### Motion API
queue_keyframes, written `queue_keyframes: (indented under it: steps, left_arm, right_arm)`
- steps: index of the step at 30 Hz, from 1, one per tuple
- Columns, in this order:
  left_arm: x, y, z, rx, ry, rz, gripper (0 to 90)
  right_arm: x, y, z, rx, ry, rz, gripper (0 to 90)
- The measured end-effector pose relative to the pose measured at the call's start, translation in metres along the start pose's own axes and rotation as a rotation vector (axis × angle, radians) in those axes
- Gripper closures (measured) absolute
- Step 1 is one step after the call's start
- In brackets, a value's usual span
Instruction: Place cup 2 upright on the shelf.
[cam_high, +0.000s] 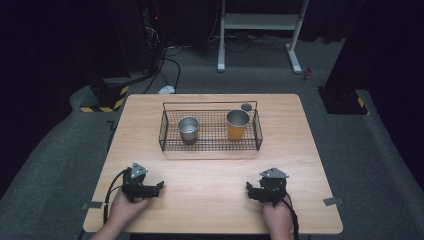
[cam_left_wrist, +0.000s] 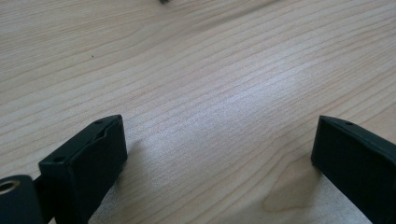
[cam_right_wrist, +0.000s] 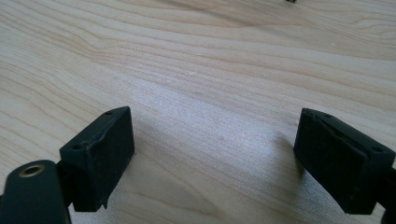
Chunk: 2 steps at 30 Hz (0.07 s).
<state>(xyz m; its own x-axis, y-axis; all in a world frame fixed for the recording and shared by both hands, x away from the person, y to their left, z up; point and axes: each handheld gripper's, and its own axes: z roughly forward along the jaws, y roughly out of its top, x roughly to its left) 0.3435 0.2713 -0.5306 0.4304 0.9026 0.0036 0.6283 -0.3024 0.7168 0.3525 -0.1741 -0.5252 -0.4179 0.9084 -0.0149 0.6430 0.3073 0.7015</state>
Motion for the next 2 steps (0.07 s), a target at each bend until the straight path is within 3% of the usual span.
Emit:
queue_keyframes:
  steps: [2]
  left_arm:
    - [0.0, 0.0, 0.0, 0.0, 0.0, 0.0, 3.9]
  right_arm:
    - [0.0, 0.0002, 0.0002, 0.0, 0.0, 0.001, 12.1]
